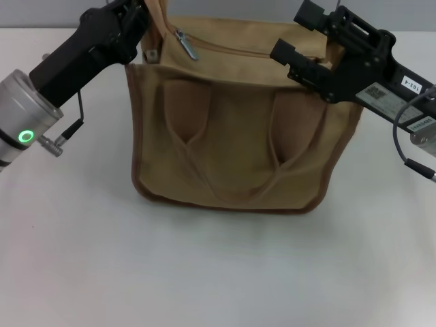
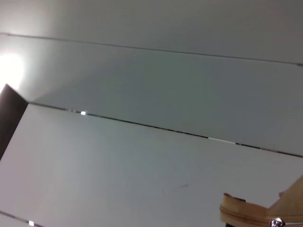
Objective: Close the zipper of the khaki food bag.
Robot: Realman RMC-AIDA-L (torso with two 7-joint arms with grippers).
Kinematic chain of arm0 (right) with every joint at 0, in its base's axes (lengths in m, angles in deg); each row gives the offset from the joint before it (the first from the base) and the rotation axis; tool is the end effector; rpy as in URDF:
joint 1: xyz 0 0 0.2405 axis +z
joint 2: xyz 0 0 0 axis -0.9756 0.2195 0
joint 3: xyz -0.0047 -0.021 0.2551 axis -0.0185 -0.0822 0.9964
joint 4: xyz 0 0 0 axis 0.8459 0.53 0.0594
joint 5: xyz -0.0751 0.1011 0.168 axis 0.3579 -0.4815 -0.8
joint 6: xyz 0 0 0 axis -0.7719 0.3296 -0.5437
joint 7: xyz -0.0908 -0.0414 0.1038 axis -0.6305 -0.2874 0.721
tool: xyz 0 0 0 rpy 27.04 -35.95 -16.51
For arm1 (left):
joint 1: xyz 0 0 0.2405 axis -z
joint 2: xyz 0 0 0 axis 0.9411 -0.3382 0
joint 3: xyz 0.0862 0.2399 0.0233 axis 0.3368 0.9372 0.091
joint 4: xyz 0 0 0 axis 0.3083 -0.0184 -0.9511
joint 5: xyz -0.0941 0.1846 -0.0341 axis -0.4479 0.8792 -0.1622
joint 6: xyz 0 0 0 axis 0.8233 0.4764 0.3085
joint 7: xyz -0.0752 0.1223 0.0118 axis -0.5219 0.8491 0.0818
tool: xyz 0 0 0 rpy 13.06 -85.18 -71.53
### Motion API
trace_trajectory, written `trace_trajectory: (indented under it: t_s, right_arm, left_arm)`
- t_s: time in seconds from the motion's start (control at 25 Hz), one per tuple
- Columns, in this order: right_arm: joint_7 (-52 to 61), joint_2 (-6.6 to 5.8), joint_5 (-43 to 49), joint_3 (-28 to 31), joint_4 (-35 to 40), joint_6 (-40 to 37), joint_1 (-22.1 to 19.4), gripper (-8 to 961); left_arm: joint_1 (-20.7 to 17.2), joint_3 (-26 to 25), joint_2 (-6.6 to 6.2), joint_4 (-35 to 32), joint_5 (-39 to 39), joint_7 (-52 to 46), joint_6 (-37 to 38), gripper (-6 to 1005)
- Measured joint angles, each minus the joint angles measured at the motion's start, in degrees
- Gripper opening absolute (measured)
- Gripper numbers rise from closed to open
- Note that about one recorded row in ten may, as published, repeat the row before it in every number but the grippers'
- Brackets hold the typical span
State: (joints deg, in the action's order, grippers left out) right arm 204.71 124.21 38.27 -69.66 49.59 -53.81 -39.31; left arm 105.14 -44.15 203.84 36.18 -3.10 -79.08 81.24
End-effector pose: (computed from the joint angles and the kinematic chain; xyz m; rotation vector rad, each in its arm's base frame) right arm 0.1999 0.3228 -0.0157 1.7618 -1.5807 -1.4905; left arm -0.2231 0.3415 0.0095 -2.1532 -0.5630 -1.5249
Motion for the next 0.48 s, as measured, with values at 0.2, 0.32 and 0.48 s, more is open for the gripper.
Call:
trace_trajectory:
  t_s: [0.2,0.32,0.48]
  right_arm:
    - [-9.9,0.00,0.0,-0.6,0.6,-0.2,1.3,716]
    - [-12.2,0.00,0.0,-0.6,0.6,-0.2,1.8,715]
    - [-18.1,-0.01,0.2,-0.6,0.8,-0.5,2.7,715]
  left_arm:
    - [1.3,0.2,-0.04,-0.3,0.0,-1.2,0.2,29]
    - [1.7,0.4,-0.08,-1.2,0.0,-2.7,0.5,31]
    - [2.3,0.7,-0.03,-2.9,0.1,-4.9,1.0,32]
